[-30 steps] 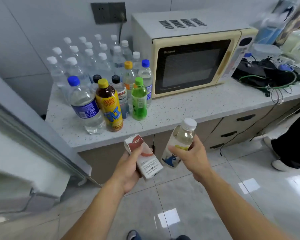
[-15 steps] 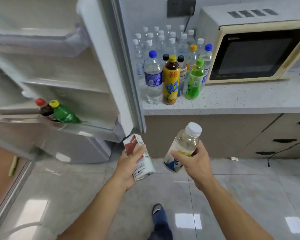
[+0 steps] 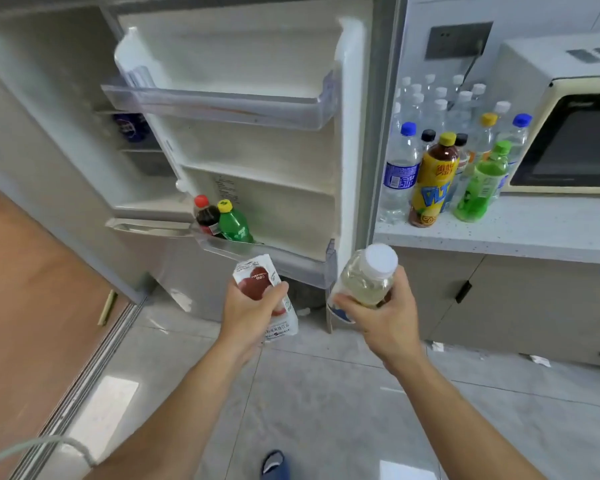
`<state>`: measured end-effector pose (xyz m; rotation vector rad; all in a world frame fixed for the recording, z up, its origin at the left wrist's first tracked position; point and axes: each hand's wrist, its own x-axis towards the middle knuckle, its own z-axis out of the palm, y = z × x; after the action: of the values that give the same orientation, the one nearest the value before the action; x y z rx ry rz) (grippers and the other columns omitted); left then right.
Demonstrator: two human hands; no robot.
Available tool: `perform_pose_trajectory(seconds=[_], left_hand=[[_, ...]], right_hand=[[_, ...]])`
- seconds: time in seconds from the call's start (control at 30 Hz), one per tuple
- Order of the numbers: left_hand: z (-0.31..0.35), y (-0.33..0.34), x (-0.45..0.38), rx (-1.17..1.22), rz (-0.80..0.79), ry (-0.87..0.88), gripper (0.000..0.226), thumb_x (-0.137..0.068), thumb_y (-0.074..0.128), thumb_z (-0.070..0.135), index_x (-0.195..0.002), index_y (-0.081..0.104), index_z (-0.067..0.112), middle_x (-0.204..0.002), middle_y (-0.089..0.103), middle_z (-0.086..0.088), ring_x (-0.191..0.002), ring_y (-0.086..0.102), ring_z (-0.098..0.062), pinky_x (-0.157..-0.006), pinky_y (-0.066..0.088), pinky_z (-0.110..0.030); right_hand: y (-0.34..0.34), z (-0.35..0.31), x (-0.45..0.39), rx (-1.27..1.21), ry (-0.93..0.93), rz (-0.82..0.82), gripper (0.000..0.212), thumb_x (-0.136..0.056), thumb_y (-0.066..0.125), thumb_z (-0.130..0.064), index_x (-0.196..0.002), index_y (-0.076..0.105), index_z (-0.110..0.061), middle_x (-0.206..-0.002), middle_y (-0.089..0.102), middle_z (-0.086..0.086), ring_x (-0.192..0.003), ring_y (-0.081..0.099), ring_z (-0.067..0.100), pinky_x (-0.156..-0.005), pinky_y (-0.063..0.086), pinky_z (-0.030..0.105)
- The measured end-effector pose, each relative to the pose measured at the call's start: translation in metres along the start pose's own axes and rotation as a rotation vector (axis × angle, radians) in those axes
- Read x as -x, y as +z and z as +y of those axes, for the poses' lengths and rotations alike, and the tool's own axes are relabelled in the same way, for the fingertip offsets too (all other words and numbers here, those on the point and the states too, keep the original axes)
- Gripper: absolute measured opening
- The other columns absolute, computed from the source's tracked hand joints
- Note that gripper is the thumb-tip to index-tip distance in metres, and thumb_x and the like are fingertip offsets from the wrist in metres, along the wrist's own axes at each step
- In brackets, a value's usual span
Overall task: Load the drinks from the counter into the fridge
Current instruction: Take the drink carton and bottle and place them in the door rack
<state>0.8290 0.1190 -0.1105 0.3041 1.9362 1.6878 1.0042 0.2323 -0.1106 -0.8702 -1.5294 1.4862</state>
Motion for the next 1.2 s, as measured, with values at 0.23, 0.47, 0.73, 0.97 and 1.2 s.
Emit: perform_pose_trajectory(seconds=[0.23, 0.47, 0.73, 0.97, 1.2], left_hand=[[0.057, -0.03, -0.094, -0.091, -0.113, 0.269, 0.044, -0.068, 0.086, 0.024, -0.104, 0.061, 0.025, -0.081, 0.075, -0.001, -0.064, 0.073, -0.012, -0.059, 0.057, -0.022], [0.095, -0.035, -0.17, -0.403, -0.246, 0.52, 0.037, -0.073, 0.085, 0.028, -0.085, 0.052, 0.042, -0.082, 0.064, 0.034, -0.074, 0.06, 0.012, -0.061, 0.041, -0.002], [0.077, -0.029, -0.22, -0.716, -0.483, 0.528, 0.024, -0.081, 0.08, 0.019, -0.092, 0.058, 0.025, -0.086, 0.066, 0.01, -0.076, 0.06, -0.003, -0.059, 0.041, -0.011], [0.072, -0.022, -0.228, -0.917, -0.574, 0.538, 0.019, -0.087, 0.072, 0.012, -0.1, 0.06, 0.016, -0.093, 0.068, -0.003, -0.08, 0.063, -0.02, -0.064, 0.048, -0.033], [0.066, -0.014, -0.221, -0.973, -0.588, 0.56, 0.031, -0.087, 0.071, 0.009, -0.117, 0.064, 0.012, -0.115, 0.066, -0.011, -0.102, 0.063, -0.028, -0.077, 0.045, -0.029]], right_hand=[[0.084, -0.026, -0.054, 0.071, -0.176, 0.016, 0.071, -0.064, 0.093, -0.01, -0.116, 0.053, -0.038, -0.114, 0.062, -0.011, -0.101, 0.059, -0.003, -0.081, 0.047, 0.009], [0.141, -0.02, -0.098, 0.233, -0.186, 0.049, 0.071, -0.064, 0.093, -0.017, -0.11, 0.05, -0.049, -0.11, 0.062, -0.021, -0.106, 0.059, 0.0, -0.091, 0.051, 0.023], [0.155, 0.015, -0.116, 0.341, 0.005, 0.073, 0.068, -0.063, 0.092, -0.021, -0.112, 0.048, -0.041, -0.11, 0.063, -0.015, -0.103, 0.063, 0.01, -0.092, 0.055, 0.036], [0.161, 0.017, -0.132, 0.467, 0.149, 0.004, 0.074, -0.067, 0.088, -0.019, -0.115, 0.039, -0.046, -0.101, 0.057, -0.024, -0.09, 0.059, -0.003, -0.064, 0.04, 0.001], [0.162, 0.018, -0.139, 0.537, 0.247, -0.033, 0.077, -0.066, 0.088, -0.018, -0.129, 0.044, -0.032, -0.104, 0.062, -0.011, -0.091, 0.061, 0.01, -0.063, 0.04, 0.006]])
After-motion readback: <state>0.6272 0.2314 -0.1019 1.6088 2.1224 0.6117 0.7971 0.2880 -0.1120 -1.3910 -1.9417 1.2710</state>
